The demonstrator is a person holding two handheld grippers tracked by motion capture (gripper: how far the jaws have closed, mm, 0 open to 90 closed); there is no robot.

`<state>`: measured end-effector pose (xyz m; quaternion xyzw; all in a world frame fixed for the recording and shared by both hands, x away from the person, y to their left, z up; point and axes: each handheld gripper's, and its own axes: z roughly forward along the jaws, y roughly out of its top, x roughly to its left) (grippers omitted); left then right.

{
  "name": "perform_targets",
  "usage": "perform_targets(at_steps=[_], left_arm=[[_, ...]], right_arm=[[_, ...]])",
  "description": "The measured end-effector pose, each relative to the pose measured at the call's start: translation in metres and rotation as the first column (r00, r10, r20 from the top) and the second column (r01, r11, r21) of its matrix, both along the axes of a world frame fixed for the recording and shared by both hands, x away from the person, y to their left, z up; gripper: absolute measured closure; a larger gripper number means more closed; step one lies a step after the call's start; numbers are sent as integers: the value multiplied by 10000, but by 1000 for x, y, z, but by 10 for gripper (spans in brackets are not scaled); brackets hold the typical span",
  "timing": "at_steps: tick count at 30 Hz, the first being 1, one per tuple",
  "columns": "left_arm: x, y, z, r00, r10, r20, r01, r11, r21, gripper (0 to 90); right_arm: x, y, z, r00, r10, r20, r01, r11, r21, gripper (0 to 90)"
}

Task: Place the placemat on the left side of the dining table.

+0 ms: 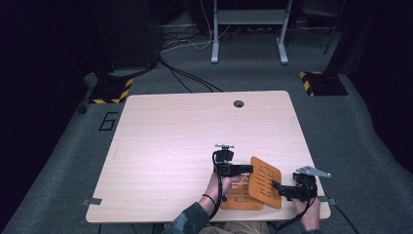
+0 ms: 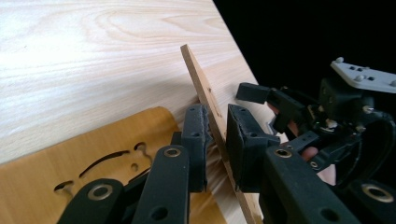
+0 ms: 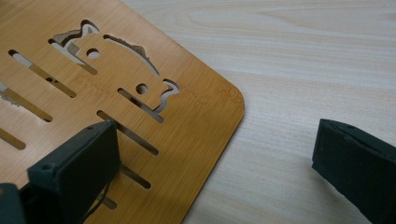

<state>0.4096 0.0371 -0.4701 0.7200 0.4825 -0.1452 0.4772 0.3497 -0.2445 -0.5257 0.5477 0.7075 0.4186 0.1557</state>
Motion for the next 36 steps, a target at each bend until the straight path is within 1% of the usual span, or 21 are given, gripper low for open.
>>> perform_targets(at_steps=[3,4,6,7,8,10,11,13,15,17,18,19,21,25,26,28,30,31,34,35,36], left_arm=[[1,-1,4,9999,-81,70,81,9999,-78,796],[2,-2,6,9998,-83,160,83,10000,-44,816],[3,-5,9,9997,-58,219,59,10000,-43,835],[3,-5,9,9997,-58,219,59,10000,-43,840],[5,-7,11,9997,-29,226,29,10000,2,843],[5,-8,12,9998,-25,187,26,10000,-33,846],[6,-12,14,9998,-38,188,39,10000,-40,849],[6,-14,16,9998,-68,175,70,9999,-111,851],[6,-18,19,9997,-148,199,152,9998,-162,856],[6,-21,23,9994,-279,204,285,9991,-314,863],[6,-22,24,9995,-260,187,267,9988,-410,865],[6,-22,24,9995,-260,187,267,9988,-410,867],[5,-24,27,9991,-287,300,300,9986,-445,869],[5,-25,28,9990,-297,333,315,9981,-537,869],[4,-24,29,9989,-312,360,332,9978,-570,869],[4,-22,32,9986,-291,448,321,9971,-692,869],[5,-21,33,9983,-317,498,352,9968,-712,869],[5,-18,37,9981,-224,566,271,9962,-831,869],[7,-13,42,9975,-149,693,208,9961,-857,869],[9,-8,44,9973,-82,733,148,9958,-899,869],[9,-8,44,9973,-82,733,148,9958,-899,869]], right_arm=[[-1,-1,0,9999,5,154,-5,10000,41,0],[-3,-3,1,9995,28,319,-35,9997,223,0],[-4,-5,1,9989,-31,459,9,9989,478,0],[-4,-5,1,9989,-31,459,9,9989,478,0],[-6,-7,2,9981,-103,599,65,9980,629,0],[-7,-7,2,9977,-130,672,85,9978,664,0],[-9,-8,2,9961,-128,871,73,9980,631,3],[-10,-7,3,9955,-189,929,134,9981,596,3],[-13,-9,3,9921,-156,1247,84,9983,580,0],[-17,-13,5,9894,-279,1423,176,9971,734,0],[-18,-15,5,9884,-275,1495,166,9971,737,0],[-18,-15,5,9884,-275,1495,166,9971,737,0],[-24,-24,6,9835,-469,1748,326,9960,834,0],[-27,-32,7,9823,-621,1766,474,9951,863,0],[-28,-34,8,9805,-714,1832,564,9947,855,0],[-29,-36,9,9793,-753,1882,595,9943,883,0],[-29,-37,10,9781,-788,1926,631,9943,862,0],[-29,-37,10,9785,-774,1912,621,9945,848,0],[-27,-37,11,9785,-785,1907,647,9949,780,0],[-25,-37,12,9796,-783,1852,660,9952,717,0],[-24,-37,12,9807,-799,1782,685,9952,694,0]])
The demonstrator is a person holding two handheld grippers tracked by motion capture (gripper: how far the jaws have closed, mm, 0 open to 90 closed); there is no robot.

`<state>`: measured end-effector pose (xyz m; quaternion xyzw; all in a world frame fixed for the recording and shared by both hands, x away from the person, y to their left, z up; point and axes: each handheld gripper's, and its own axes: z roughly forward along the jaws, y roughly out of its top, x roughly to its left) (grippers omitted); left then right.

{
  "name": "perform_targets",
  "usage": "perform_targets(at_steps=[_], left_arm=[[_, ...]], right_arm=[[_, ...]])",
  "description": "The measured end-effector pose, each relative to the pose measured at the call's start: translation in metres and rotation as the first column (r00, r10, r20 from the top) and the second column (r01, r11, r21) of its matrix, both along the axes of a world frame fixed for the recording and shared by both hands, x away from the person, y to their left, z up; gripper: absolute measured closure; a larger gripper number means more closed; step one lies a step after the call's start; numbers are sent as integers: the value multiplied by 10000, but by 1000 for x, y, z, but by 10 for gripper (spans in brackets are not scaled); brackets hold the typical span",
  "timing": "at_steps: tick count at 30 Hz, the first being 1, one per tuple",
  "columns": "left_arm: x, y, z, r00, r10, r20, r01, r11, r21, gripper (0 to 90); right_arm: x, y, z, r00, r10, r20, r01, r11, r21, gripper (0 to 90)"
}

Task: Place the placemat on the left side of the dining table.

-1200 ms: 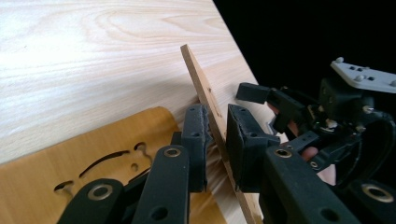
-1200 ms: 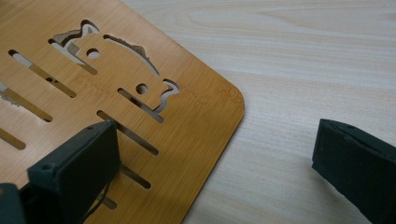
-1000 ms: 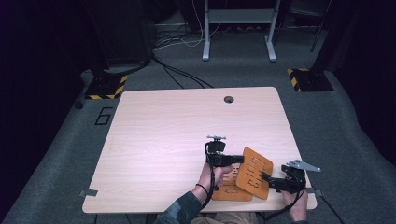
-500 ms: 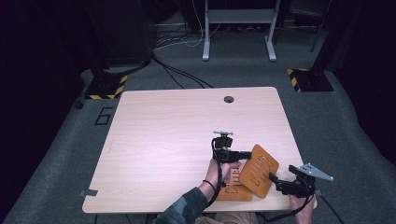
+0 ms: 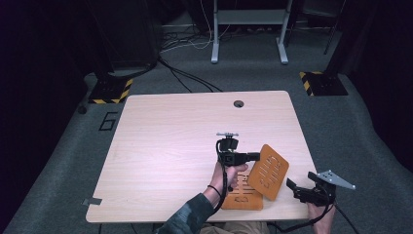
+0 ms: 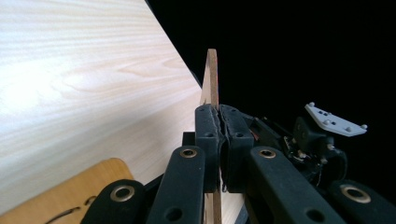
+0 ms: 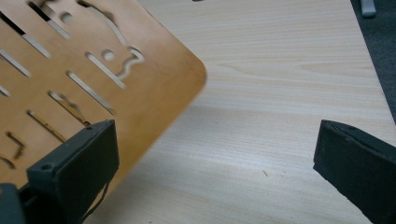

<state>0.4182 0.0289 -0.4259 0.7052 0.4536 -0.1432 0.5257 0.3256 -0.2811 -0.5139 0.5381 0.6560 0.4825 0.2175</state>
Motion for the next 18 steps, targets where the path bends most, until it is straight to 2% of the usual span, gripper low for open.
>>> perform_targets(at_steps=[4,5,7,10,12,13,18], left_arm=[[3,10,6,9997,213,147,-211,9997,-110,869],[4,13,8,9995,251,204,-249,9996,-123,869],[5,17,12,9991,369,224,-366,9992,-144,869],[7,25,15,9982,452,383,-447,9989,-149,869],[8,30,17,9976,554,420,-546,9983,-191,869],[9,32,18,9972,595,444,-586,9981,-197,869],[12,45,22,9954,806,512,-795,9965,-245,869]], right_arm=[[5,2,-1,9998,-14,-186,10,9997,-251,0],[9,5,-1,9994,-77,-334,57,9982,-601,0],[11,7,-1,9991,-54,-409,26,9977,-683,0],[18,11,-4,9976,-141,-684,57,9926,-1212,0],[23,12,-6,9955,-211,-923,83,9905,-1370,0],[27,13,-8,9931,-279,-1139,96,9872,-1589,0],[33,16,-8,9905,-316,-1337,49,9806,-1959,0]])
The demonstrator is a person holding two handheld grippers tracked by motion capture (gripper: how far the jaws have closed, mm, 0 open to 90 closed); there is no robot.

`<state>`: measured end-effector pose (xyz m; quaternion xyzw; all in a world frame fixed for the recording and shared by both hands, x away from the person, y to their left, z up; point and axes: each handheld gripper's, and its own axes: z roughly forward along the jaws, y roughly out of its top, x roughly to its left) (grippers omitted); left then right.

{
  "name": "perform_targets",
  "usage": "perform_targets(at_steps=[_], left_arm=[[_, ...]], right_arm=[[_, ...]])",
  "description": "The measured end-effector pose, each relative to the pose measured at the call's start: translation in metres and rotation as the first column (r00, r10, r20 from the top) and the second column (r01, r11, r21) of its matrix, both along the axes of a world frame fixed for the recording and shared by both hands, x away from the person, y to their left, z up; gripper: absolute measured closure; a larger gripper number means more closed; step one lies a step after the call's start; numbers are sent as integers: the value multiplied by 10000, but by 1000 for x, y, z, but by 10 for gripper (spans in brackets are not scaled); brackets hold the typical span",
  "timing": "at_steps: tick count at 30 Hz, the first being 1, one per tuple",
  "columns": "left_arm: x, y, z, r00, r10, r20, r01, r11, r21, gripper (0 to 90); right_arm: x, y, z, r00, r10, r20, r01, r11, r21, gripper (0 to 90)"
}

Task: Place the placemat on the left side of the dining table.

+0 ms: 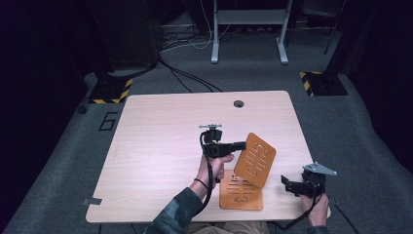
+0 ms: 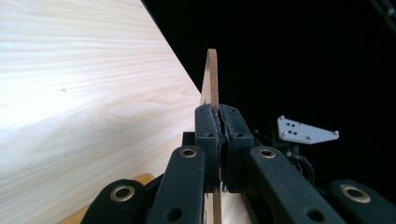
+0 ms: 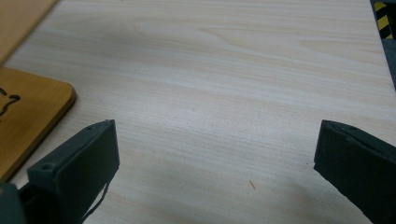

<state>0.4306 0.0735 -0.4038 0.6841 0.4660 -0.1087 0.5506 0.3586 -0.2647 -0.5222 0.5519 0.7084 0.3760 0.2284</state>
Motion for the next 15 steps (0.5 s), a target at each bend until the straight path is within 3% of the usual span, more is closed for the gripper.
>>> perform_targets(at_steps=[7,9,15], left_arm=[[4,22,6,9989,465,93,-464,9989,-16,869],[6,29,8,9981,582,205,-583,9983,67,869],[9,41,10,9958,866,293,-870,9961,115,869]], right_arm=[[7,5,-5,9988,-169,-454,141,9981,-597,0],[10,7,-7,9973,-202,-700,128,9945,-1043,0],[11,9,-7,9967,-266,-770,178,9935,-1128,0]])
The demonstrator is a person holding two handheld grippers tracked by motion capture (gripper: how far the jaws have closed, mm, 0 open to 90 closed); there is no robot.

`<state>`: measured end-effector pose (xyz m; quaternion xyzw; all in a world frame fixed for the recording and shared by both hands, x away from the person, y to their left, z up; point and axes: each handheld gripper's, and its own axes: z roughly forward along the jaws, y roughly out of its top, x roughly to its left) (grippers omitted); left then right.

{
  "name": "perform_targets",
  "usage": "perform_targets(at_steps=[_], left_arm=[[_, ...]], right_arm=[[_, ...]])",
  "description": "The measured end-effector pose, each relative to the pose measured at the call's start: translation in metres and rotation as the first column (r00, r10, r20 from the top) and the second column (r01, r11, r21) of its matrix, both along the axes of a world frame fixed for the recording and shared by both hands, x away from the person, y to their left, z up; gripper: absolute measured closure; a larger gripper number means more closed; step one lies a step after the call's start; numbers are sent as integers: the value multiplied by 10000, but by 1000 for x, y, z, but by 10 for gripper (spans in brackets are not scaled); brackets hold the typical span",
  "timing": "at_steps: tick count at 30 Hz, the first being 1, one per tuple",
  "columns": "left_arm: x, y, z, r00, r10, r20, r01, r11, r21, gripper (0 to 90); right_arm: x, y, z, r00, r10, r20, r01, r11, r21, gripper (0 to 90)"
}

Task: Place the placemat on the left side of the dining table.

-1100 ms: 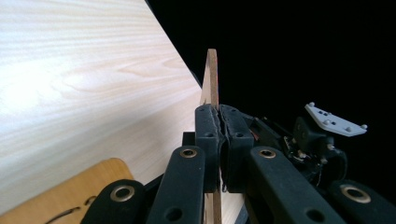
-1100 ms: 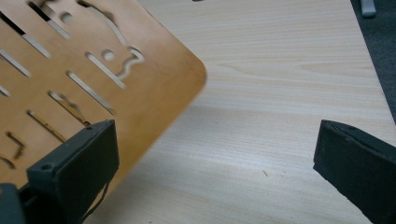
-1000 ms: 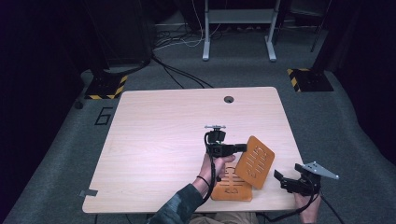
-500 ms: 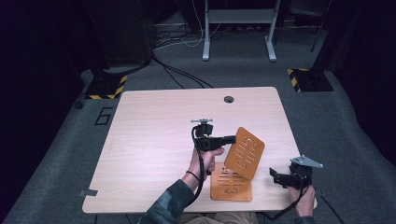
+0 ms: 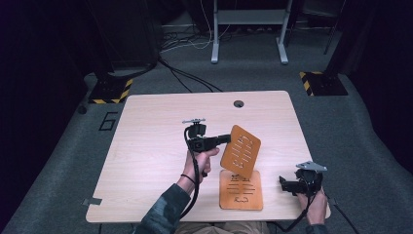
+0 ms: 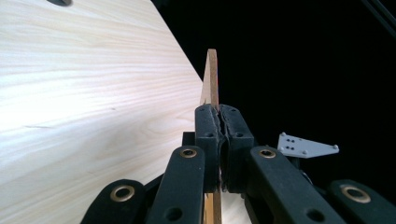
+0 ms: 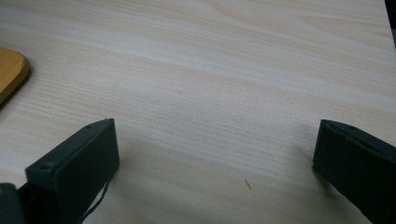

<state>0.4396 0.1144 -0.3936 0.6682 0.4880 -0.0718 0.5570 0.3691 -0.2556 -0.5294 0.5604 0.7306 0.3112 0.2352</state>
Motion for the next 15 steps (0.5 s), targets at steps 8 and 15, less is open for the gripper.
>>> perform_targets(at_steps=[8,15], left_arm=[[5,20,4,9988,485,86,-485,9988,39,869],[7,42,9,9950,954,296,-956,9954,79,869]], right_arm=[[0,0,0,10000,12,-8,-12,10000,-3,0],[0,0,0,10000,12,-9,-12,10000,-1,0]])
